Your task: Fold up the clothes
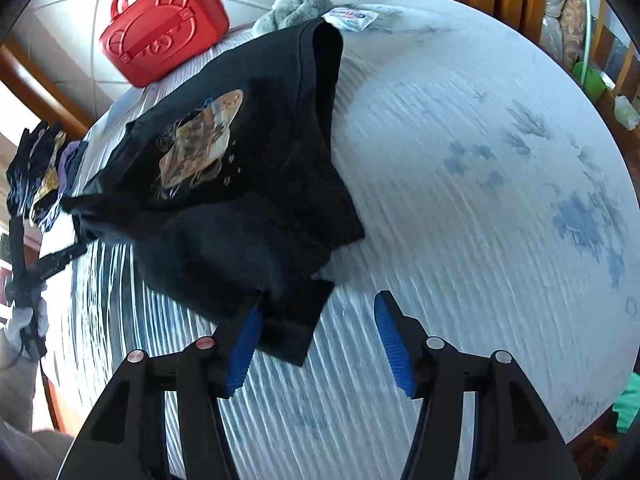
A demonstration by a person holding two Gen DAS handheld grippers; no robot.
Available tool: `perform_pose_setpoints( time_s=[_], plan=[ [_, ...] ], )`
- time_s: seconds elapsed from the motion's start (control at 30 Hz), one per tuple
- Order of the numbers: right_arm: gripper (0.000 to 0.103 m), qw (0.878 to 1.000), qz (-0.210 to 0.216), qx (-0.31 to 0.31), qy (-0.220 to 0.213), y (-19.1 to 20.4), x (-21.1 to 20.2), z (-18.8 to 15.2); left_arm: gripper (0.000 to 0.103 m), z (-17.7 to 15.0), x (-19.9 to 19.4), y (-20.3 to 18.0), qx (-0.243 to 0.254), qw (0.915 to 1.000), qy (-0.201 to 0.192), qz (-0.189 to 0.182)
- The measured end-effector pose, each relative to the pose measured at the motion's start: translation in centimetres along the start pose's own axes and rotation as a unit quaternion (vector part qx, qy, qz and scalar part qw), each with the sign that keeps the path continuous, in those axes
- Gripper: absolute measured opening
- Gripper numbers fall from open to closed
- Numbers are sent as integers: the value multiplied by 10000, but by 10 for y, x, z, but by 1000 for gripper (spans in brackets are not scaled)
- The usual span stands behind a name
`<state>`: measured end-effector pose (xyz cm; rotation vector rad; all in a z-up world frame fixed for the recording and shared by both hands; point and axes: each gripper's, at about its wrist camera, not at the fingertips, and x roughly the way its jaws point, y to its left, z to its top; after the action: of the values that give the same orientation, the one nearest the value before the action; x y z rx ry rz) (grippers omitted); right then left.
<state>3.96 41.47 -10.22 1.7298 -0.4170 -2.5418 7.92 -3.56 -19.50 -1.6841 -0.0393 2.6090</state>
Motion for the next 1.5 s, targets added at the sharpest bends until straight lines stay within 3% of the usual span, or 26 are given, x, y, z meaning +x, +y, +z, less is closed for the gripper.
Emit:
perform_pose_setpoints(
  time_s=[0.33,0.57,0.63,0.67,0.7,0.73,0.83,0.97,1.13,1.27,1.33,1.37,1.4,1.47,1.5],
  plan=[
    [57,9969,208,-699,293,18,7,-34,41,7,-3,9,140,9996,-231,43],
    [57,9932,200,-1148,49,34,29,-22,41,21,14,-15,385,9987,-216,-236],
    [50,9926,246,-1190,16,38,35,-17,41,20,11,-17,346,9986,-231,-325],
    [38,9923,309,-1203,19,40,38,-15,38,18,7,-17,338,9985,-242,-365],
    [20,9929,411,-1113,92,40,41,-13,27,16,2,-17,329,9983,-253,-406],
    [16,9937,517,-970,195,39,44,-12,4,15,-2,-17,320,9981,-264,-447],
    [13,9933,1071,-325,288,29,35,-14,4,9,-14,-17,294,9975,-298,-569],
    [8,9776,2066,112,379,23,-2,-32,4,0,-31,-19,298,9965,-317,-712],
    [8,9799,1816,-185,805,29,-26,-51,4,-43,-42,-30,618,9963,189,-569],
    [8,9782,1870,-178,882,28,-37,-57,4,-66,-38,-29,509,9967,385,-500],
    [10,9782,1943,-21,732,22,-43,-52,5,-68,-36,-27,405,9973,344,-515],
    [18,9810,1820,27,670,20,-43,-51,9,-68,-35,-27,361,9975,325,-517],
    [37,9838,1671,44,643,19,-43,-51,11,-65,-34,-26,339,9977,301,-497],
    [61,9884,1341,-42,715,22,-38,-55,28,-59,-33,-26,304,9982,247,-451],
    [61,9895,1230,-89,753,23,-36,-59,32,-56,-33,-26,284,9984,228,-442]
  ],
)
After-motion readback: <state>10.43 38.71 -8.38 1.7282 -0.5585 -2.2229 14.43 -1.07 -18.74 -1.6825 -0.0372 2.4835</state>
